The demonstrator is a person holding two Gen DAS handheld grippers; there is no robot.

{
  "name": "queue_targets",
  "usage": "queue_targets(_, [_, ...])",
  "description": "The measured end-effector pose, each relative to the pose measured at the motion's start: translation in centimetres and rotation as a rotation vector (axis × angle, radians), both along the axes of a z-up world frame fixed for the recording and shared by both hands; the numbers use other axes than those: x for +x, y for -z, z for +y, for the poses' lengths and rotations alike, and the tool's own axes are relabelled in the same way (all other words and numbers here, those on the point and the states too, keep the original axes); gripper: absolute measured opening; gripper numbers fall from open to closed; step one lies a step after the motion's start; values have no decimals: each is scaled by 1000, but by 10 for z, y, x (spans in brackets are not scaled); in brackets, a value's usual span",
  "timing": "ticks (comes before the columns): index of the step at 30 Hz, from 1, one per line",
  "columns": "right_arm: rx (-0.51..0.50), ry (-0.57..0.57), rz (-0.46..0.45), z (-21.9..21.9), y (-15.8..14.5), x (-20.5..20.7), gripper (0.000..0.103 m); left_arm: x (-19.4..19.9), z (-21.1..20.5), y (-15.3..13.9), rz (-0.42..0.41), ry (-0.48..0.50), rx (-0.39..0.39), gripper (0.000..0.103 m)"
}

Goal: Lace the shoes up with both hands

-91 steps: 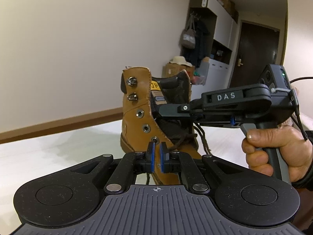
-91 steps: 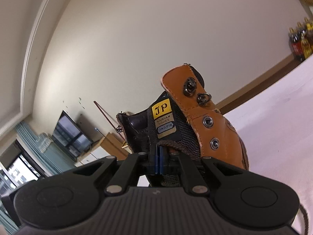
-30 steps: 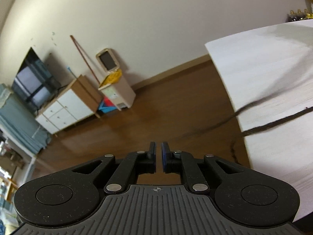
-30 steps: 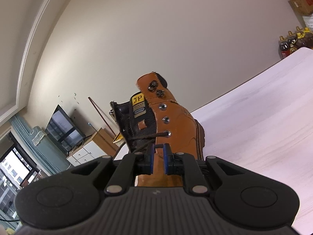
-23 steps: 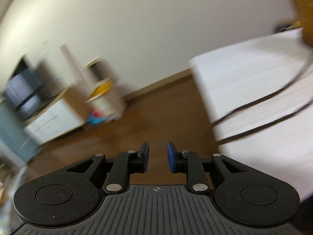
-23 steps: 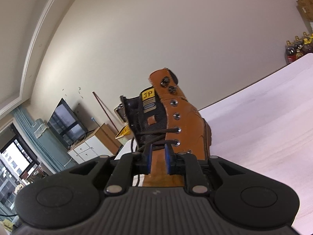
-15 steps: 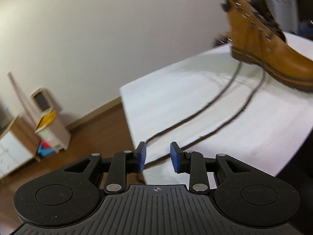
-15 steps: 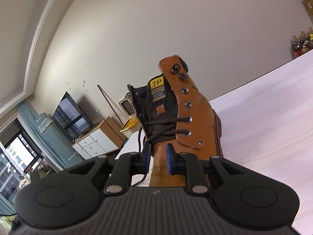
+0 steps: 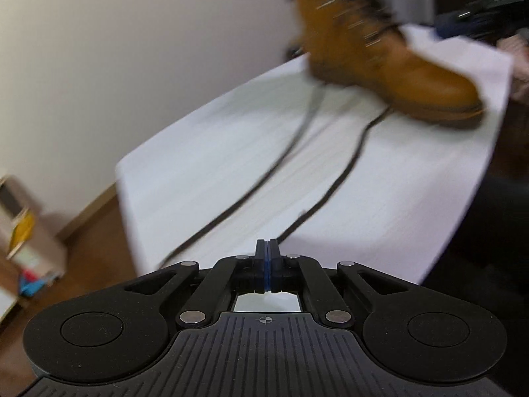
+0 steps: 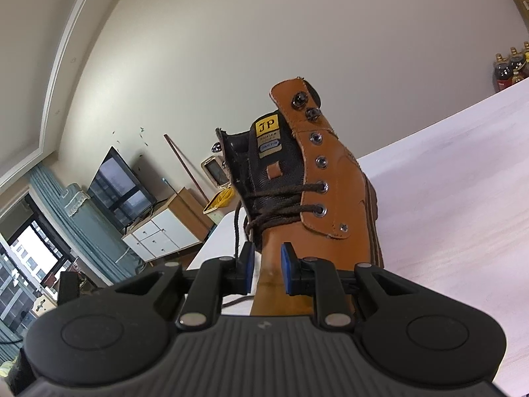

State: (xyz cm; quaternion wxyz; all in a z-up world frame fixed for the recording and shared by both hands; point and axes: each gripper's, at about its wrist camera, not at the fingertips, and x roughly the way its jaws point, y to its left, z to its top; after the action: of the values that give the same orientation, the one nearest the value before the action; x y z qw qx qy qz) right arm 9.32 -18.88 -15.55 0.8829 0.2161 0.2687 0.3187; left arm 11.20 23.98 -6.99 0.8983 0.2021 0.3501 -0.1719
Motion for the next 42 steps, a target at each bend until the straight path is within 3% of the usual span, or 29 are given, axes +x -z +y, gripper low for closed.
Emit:
queue_targets(5, [-12,-14,5,3,1,-2,21,-10,-58,2,-35,127,-65,0])
queue_targets(9, [-55,-93,-8,15,-5,-2,22,-15,-53,2,-37,92,-86,6])
queue_targets(12, [-168,-243,-44,46,-11,2,25,-25,-31,-5,-48,-6,-80,10])
queue_targets(14, [-274,-362,-91,80,-13,7,26,-32,-19,-7,-53,-75,-67,20])
queue_targets(18, [-442,-536,-167,136,-11,14,25,-46,3,-12,-64,-184,-60,24])
queue_targets(21, [-627,-671,-223,189,-2,17,25,-52,9,-12,-76,-217,-61,25])
queue_targets(25, [-745,-736,-266,224,11,22,25,-55,15,-9,-78,-238,-69,27])
queue_targets(29, [-765,-790,-204,236,21,25,25,-62,23,-12,-79,-249,-82,28])
queue_targets(35, [-799,-775,-167,243,24,26,24,-66,28,-12,-90,-280,-108,31])
queue_targets(36, [-795,-768,-159,242,23,26,10,-67,28,-12,-87,-287,-110,32])
queue_targets(37, [-795,-763,-154,240,22,25,3,-68,28,-12,-84,-292,-112,34])
queue_targets(42, [-769,-720,-129,206,16,7,3,-69,31,-12,-56,-336,-169,36])
